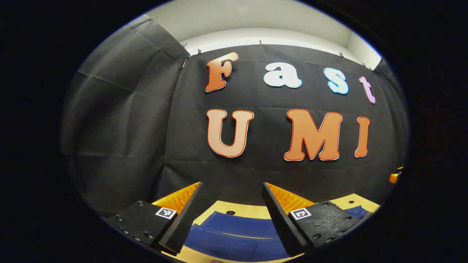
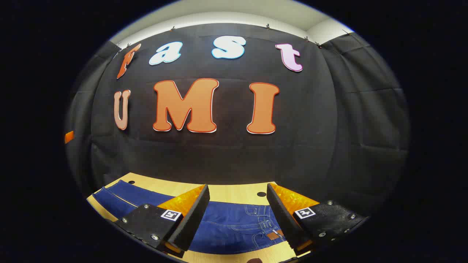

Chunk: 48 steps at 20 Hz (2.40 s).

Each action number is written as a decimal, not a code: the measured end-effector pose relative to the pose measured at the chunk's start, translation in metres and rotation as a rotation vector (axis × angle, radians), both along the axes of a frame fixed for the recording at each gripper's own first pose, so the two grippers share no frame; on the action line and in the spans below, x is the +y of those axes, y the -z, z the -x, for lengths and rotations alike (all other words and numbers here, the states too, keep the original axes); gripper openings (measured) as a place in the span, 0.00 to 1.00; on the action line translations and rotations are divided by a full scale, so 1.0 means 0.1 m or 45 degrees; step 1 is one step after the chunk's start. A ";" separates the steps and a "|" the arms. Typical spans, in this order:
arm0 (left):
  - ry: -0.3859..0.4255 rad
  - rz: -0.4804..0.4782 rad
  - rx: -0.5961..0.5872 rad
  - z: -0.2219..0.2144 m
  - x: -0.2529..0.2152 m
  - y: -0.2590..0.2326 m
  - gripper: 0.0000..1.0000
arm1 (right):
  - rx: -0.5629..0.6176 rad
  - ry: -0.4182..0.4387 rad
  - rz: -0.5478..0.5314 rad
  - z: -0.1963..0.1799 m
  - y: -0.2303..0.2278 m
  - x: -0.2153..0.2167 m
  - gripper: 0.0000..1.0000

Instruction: Grasp the waist and the cuffs of the jeans and fold them to make the two legs overlap; first hold the waist and fold one-third of the jeans toward the cuffs, then hold the cuffs and fold the remaining one-third in the same direction to finish folding.

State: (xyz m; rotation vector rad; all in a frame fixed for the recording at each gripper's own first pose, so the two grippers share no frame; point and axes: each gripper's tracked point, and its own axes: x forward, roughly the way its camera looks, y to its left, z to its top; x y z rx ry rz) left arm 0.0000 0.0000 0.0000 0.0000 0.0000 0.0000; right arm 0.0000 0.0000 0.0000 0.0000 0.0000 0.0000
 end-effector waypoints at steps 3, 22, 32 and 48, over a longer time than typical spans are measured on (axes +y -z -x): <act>0.003 0.004 -0.016 -0.04 -0.03 -0.06 0.97 | -0.025 0.013 0.034 -0.02 -0.11 -0.04 1.00; 0.074 -0.186 0.040 -0.24 0.05 0.22 0.97 | 0.013 -0.047 0.073 -0.02 0.07 0.20 0.98; 0.306 -0.907 0.184 -0.19 0.06 0.86 0.98 | 0.140 -0.035 0.001 -0.01 0.45 0.07 0.98; 0.872 -1.773 0.726 0.41 0.23 3.42 0.98 | 0.455 -0.024 0.004 0.01 1.46 0.05 0.98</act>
